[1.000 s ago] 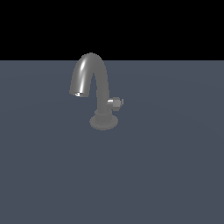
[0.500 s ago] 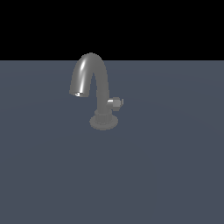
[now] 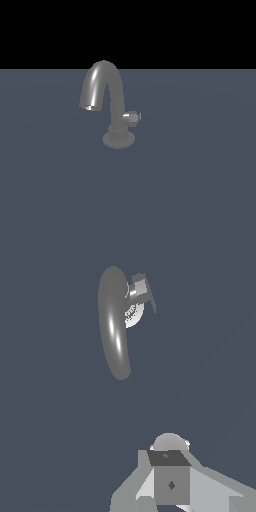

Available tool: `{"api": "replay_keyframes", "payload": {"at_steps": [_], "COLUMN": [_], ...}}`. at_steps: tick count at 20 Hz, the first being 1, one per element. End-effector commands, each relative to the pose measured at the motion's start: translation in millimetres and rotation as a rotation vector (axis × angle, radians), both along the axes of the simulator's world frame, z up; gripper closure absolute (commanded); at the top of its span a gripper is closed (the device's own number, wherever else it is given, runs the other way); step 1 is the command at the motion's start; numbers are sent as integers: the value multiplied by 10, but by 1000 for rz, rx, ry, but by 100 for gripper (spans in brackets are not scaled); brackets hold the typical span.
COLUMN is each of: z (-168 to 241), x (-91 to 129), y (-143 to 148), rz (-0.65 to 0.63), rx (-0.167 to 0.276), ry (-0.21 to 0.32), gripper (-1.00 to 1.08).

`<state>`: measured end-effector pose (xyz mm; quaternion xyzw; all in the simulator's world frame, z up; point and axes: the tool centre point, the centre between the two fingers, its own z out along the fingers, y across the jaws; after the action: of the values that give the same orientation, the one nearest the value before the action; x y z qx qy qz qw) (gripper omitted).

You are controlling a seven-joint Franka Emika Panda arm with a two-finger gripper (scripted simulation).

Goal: Turn on the faucet by rotating a designated handle.

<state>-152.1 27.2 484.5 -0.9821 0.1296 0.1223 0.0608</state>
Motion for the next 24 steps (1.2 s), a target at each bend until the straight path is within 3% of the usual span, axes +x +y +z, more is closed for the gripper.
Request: {"api": "replay_keyframes", "payload": {"at_steps": [1,24], "z": [-32,-649], "x": [132,1318], "y": [11,-130], "rz": [-43,-475], "rx": [23,260], "ry": [44,482], "gripper": [108,108]}}
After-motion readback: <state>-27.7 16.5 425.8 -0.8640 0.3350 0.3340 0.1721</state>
